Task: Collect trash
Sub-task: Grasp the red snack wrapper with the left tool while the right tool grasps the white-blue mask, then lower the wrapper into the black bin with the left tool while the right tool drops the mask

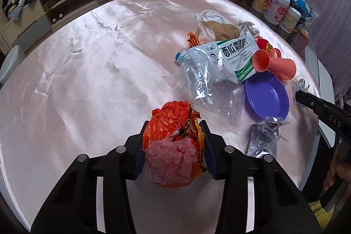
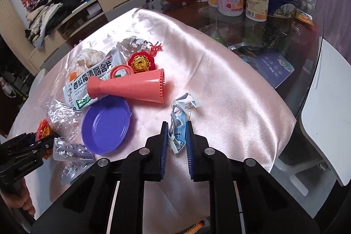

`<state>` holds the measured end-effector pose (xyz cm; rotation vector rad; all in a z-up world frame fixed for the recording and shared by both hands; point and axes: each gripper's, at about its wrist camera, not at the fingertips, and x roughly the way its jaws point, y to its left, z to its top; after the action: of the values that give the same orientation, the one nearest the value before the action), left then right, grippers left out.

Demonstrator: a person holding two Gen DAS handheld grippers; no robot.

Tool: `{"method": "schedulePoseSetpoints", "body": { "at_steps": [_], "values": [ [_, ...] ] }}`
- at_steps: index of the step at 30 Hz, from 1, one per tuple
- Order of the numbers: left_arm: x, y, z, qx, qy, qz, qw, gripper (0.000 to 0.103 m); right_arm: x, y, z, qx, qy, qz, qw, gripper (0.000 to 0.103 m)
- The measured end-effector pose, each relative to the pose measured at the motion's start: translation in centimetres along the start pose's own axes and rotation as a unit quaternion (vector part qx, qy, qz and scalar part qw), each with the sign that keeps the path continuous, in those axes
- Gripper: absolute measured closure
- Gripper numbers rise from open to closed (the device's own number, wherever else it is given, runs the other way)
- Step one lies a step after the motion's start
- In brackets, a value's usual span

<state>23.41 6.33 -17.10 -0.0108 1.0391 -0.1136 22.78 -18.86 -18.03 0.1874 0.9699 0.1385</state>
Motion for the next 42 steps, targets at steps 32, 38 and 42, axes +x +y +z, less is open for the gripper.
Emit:
{"method": "schedulePoseSetpoints", "body": {
  "at_steps": [32,38,42],
  "values": [
    [-13.6,-7.8,-12.5,0.061,-0.045,-0.040,0.9963,0.061,-16.4,-2.3,-13.2,0.031,-0.031,-0.054,0.998,0.087],
    [-11.9,-10.3,-15.6,0.089,-0.020,-0.060,0.9941,0.062,-15.5,-3.1,-16.1,0.038,-0.004,-0.049,0.998,0.087],
    [-9.9,-11.8,-17.4,0.099,0.009,-0.073,0.9923,0.062,-14.6,-3.9,-17.7,0.049,0.015,-0.042,0.998,0.087]
  ]
}}
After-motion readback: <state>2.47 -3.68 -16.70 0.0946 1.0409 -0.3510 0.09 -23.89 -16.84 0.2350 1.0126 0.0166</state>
